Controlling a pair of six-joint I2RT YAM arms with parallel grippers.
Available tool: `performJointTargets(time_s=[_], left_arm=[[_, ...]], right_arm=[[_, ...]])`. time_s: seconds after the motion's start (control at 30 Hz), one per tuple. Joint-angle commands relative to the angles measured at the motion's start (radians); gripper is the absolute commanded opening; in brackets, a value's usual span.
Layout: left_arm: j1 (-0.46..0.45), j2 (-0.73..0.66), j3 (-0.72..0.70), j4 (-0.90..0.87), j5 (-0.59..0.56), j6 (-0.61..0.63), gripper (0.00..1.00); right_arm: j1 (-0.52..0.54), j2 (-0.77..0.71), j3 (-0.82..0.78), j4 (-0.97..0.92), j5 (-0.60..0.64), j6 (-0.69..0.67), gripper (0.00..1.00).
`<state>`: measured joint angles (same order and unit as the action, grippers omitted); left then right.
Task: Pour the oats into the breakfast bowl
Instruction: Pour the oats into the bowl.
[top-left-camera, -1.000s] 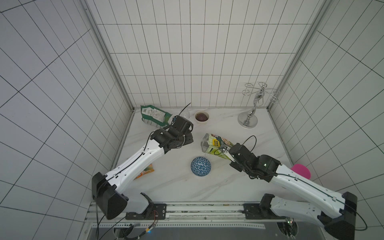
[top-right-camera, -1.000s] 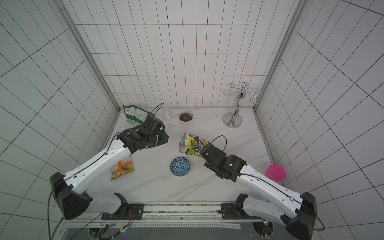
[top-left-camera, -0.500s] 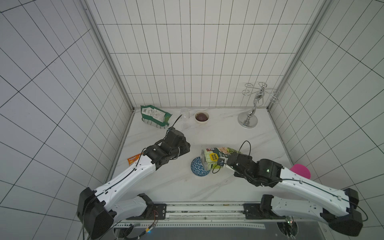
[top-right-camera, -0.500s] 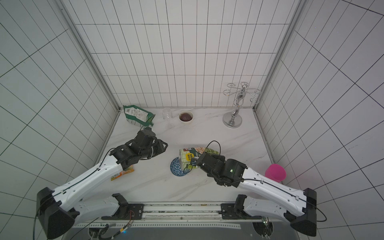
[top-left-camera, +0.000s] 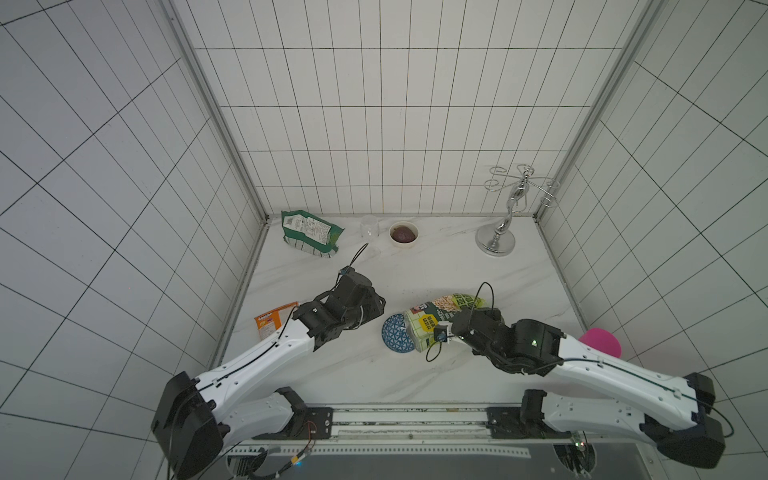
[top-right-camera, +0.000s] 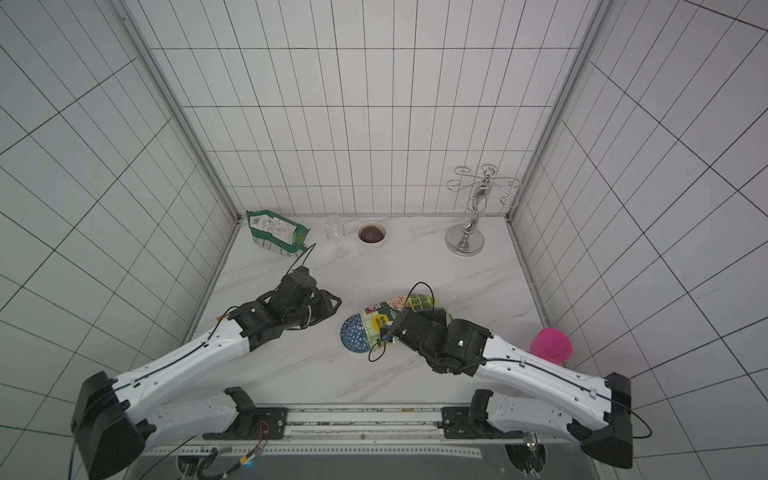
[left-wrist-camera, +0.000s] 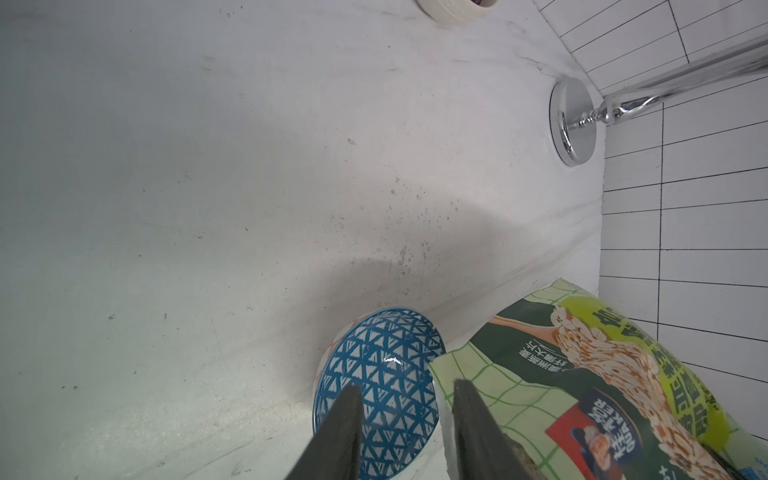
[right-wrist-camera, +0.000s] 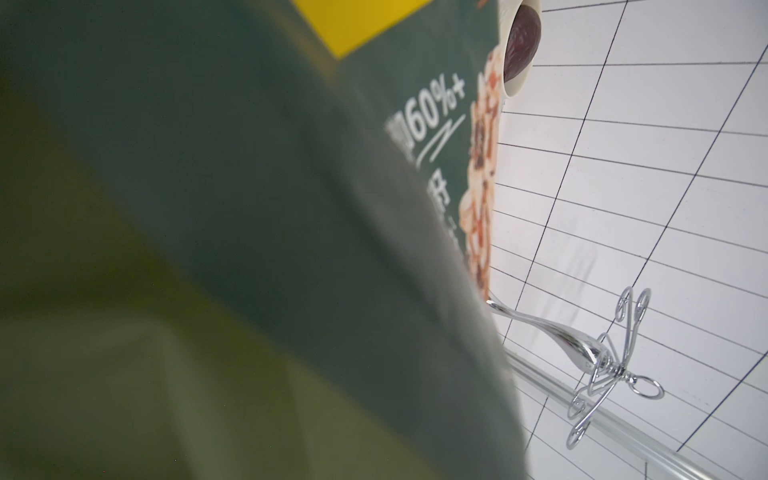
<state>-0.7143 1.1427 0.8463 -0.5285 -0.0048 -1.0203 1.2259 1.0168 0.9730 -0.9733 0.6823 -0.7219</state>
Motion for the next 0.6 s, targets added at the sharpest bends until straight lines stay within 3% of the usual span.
performJointTargets(time_s=[0.0, 0.57], left_arm=[[-0.008, 0.006, -0.016, 0.044, -0.023, -0.026, 0.39], [-0.033, 0.006, -0.049, 0.049, -0.071, -0.079, 0.39]], right_arm=[[0.014, -0.022, 0.049, 0.101, 0.140, -0.055, 0.00], [0.022, 0.021, 0.069, 0.135, 0.165, -0.126, 0.00]])
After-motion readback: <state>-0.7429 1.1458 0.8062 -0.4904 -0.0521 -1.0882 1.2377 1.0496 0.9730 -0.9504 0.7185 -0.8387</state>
